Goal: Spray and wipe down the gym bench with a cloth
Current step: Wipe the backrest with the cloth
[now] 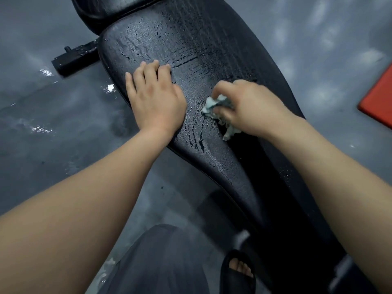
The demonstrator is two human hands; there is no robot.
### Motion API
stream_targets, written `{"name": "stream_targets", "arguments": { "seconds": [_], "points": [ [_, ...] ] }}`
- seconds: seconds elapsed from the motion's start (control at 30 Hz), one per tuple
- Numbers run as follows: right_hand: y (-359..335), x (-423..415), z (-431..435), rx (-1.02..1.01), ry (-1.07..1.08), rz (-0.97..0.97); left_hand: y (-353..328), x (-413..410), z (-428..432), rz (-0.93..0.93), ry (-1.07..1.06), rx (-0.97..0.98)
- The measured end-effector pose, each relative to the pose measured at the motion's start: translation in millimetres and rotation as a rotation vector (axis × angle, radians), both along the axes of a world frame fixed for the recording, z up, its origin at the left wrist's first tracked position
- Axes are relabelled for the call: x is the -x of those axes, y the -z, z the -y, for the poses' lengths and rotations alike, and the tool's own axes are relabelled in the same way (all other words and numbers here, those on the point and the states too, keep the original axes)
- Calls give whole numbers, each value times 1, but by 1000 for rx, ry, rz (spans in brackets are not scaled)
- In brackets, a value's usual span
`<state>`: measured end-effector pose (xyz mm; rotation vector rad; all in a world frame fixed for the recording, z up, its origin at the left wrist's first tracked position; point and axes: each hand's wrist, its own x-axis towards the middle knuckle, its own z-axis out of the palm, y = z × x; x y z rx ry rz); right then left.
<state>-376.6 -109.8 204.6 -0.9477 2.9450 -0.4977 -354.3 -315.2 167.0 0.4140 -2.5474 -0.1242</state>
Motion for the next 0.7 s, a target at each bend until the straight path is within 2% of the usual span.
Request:
{"name": "stream_targets", "arguments": {
  "seconds": [0.07, 0.13, 0.2, 0.3, 0.47, 0.6, 0.63, 0.7],
  "points": [
    [5, -7, -1, 85, 26, 32, 0, 0, 0, -11, 7, 2],
    [3, -19, 2, 132, -62, 214, 0, 0, 1, -24, 11, 9],
    [-7, -30, 2, 90, -122, 378, 0, -2, 2, -34, 24, 1],
    [-15, -38, -5, -17, -141, 410, -2, -4, 1, -16, 44, -26],
    [-10, -48, -5, 110, -158, 523, -3, -10, -1, 36, 95, -49],
    [-11, -56, -7, -64, -241, 710, -1, -19, 0, 83, 229, -41],
    [-10, -58, -6, -104, -263, 705, 0, -21, 0, 81, 241, -30],
    [-8, -58, 1, -85, -282, 553, 0, -21, -1, 58, 234, -18]
  ]
}}
